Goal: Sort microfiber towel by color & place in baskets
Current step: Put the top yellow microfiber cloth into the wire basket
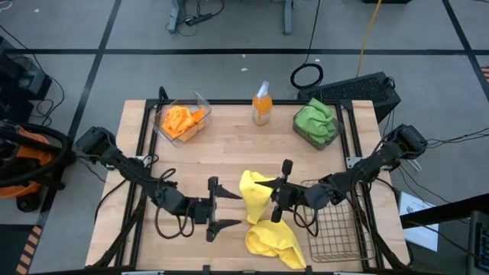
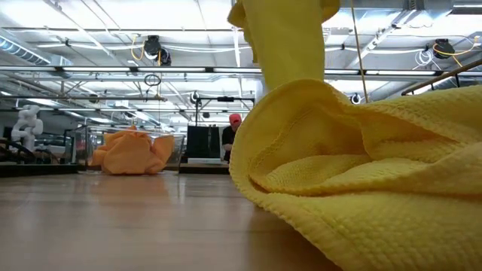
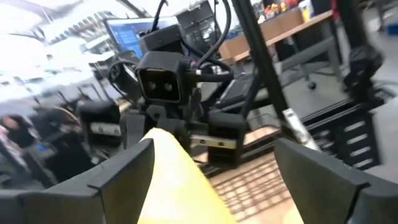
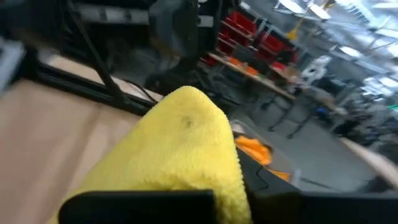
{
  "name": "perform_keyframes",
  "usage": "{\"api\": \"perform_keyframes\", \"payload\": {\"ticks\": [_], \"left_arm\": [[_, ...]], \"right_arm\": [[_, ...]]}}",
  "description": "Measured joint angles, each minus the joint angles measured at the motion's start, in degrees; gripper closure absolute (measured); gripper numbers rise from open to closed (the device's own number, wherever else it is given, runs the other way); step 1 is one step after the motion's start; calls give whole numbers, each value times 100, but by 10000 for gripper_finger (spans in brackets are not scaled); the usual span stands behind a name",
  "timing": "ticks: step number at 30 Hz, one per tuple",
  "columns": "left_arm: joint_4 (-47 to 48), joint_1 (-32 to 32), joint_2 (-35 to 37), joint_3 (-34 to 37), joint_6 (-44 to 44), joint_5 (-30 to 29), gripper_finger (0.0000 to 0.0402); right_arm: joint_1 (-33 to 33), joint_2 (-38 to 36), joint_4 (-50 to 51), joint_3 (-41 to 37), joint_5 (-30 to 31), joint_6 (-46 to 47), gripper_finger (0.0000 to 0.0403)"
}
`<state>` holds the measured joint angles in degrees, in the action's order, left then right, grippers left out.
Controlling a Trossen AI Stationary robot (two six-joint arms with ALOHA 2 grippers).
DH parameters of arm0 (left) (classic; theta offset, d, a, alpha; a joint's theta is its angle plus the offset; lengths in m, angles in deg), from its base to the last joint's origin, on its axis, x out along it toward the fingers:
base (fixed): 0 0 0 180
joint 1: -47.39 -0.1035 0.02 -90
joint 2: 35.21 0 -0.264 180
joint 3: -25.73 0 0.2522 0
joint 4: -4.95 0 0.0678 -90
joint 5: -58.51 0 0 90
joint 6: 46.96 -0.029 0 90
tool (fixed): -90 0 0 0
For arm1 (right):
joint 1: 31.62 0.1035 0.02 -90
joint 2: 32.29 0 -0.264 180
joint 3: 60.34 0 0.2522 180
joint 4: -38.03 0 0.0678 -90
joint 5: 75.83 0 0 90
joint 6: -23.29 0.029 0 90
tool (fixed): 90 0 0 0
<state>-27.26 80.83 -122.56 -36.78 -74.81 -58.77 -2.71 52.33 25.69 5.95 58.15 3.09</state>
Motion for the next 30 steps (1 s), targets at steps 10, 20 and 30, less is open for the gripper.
{"api": "perform_keyframes", "payload": {"ticks": [10,20,30], "left_arm": [[-867,-305,-778,-50,-1156,-637,65],[-422,-634,-805,-59,-1161,-733,65],[178,-1014,-811,-59,-1200,-581,113]], "right_arm": [[-320,2,51,-2,-697,601,402],[-345,2,135,-9,-962,821,403],[-337,4,243,-7,-2044,1444,387]]}}
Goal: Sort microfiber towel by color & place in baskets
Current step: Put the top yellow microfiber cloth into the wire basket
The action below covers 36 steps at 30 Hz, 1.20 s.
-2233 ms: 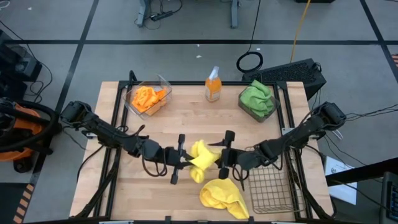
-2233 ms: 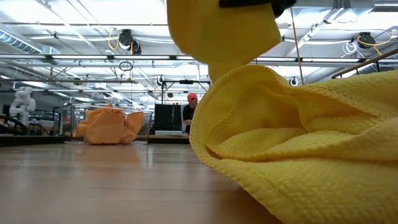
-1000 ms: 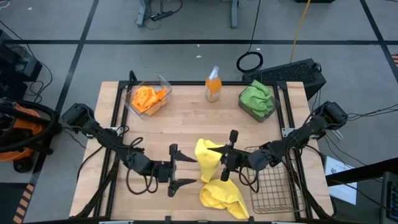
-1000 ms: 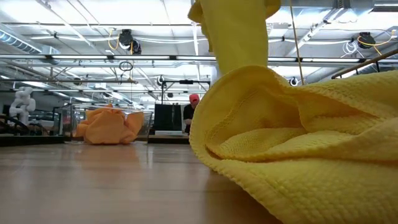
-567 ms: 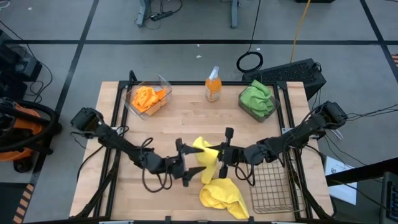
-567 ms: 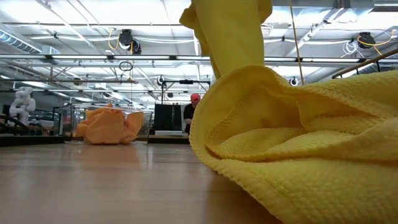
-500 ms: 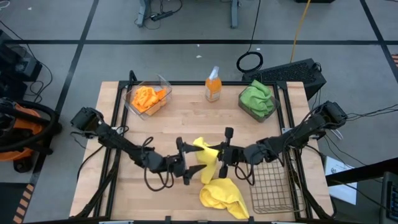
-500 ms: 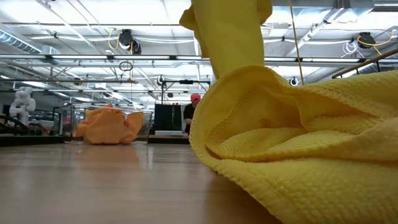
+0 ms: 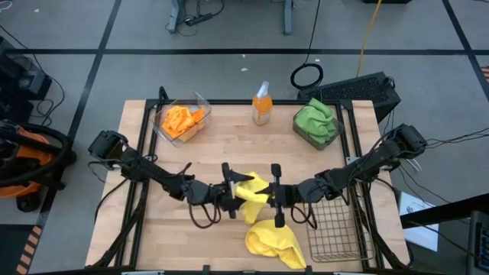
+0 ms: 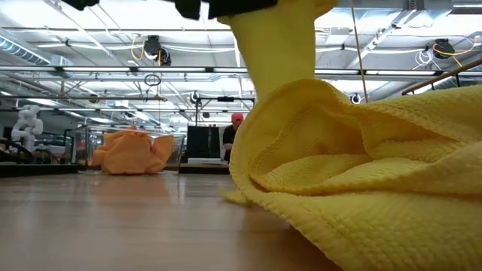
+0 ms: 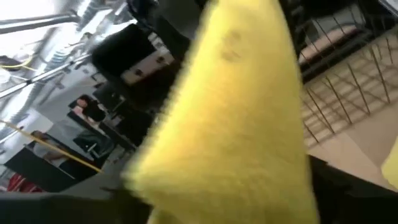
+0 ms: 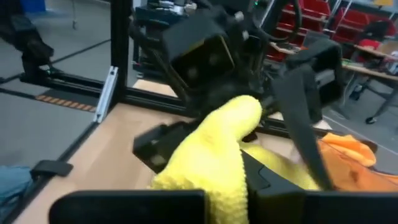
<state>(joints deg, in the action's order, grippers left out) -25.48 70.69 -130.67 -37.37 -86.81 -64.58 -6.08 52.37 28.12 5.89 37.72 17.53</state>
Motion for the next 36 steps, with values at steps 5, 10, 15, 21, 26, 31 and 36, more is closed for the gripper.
{"api": "perform_keyframes", "payload": {"ticks": [5,10,15,21,26,31,36], "left_arm": [[108,-90,0,0,7,157,221],[167,-8,0,0,43,157,377],[55,57,74,0,54,49,378],[-555,172,221,0,49,-264,387],[-835,234,540,0,32,-300,389],[-794,263,762,0,54,-110,390],[-790,339,776,0,56,-11,390]], "right_arm": [[0,0,70,2,160,199,385],[13,-136,816,9,540,309,347],[104,-534,1986,15,660,864,267],[379,-1041,3100,11,814,1828,178],[459,-864,3154,9,848,2202,137],[443,-326,2373,7,1060,1995,127],[333,145,1521,4,1389,1461,171]]}}
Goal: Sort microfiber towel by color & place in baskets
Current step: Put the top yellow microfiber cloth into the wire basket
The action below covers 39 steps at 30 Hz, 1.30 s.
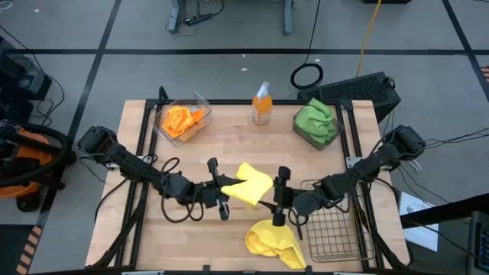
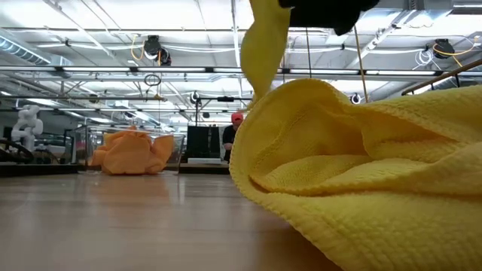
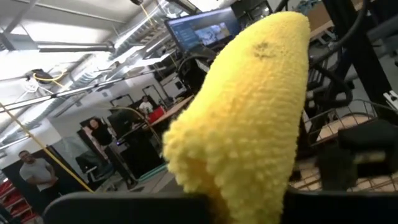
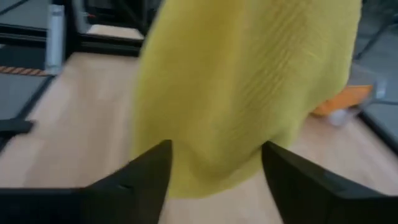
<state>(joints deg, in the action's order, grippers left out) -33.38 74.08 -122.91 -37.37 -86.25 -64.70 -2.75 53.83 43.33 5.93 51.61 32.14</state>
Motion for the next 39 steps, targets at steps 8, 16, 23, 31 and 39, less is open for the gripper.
{"api": "perform_keyframes", "payload": {"ticks": [8,16,23,31,39], "left_arm": [[-26,240,57,0,45,6,384],[357,344,55,0,1405,386,381],[623,170,55,0,2547,1001,380],[1045,-442,55,-2,3437,2205,380],[1217,-702,55,-2,3600,2471,379]], "right_arm": [[-69,67,-85,-2,285,-568,381],[168,-468,-145,17,780,-1375,399],[408,-1107,-393,24,1761,-2337,397],[347,-1276,-1488,24,417,-3214,397],[345,-1246,-1476,24,-229,-2199,386]]}}
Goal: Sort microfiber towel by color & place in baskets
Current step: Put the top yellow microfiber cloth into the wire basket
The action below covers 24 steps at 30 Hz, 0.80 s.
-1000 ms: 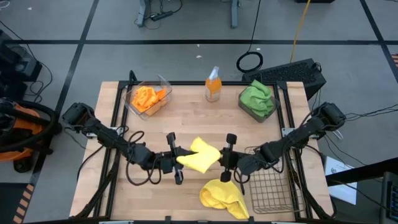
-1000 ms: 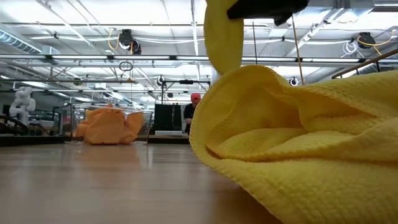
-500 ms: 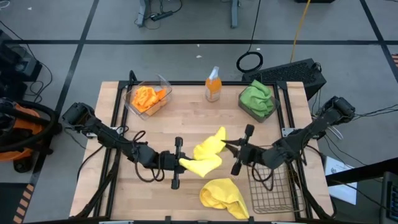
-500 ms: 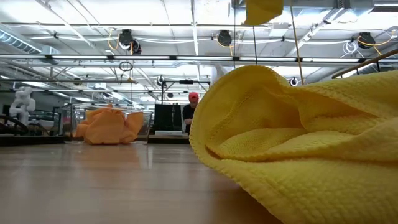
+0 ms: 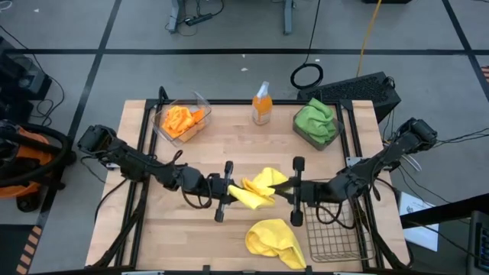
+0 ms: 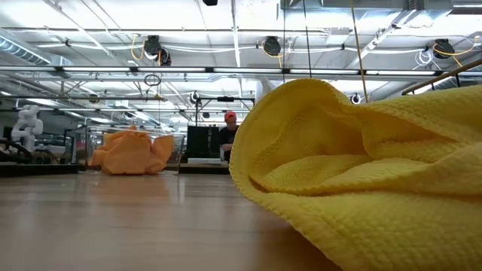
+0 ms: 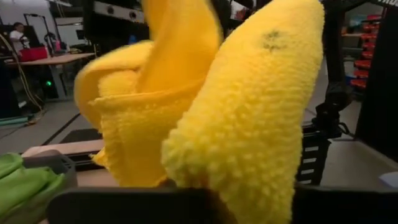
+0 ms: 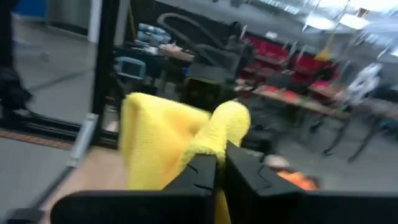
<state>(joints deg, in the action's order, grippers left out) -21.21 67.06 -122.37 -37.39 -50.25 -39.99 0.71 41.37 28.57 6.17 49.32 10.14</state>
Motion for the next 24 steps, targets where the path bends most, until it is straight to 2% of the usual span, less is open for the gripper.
{"api": "perform_keyframes", "payload": {"ticks": [4,6,11,15,19,24], "left_arm": [[20,-36,0,1,2,-1,379],[20,-32,0,1,2,-3,379],[20,-32,-2,0,2,-4,379],[31,-79,-4,2,6,-73,379],[8,-140,-4,2,138,-98,379],[55,-172,-4,2,148,-97,379]], "right_arm": [[1,0,254,0,-255,531,328],[6,-33,415,0,-297,739,282],[12,-158,541,2,-974,1118,159],[-3,-189,502,5,-1327,1705,85],[-114,-90,583,7,-1296,1948,54],[-106,-115,704,7,-994,1957,59]]}}
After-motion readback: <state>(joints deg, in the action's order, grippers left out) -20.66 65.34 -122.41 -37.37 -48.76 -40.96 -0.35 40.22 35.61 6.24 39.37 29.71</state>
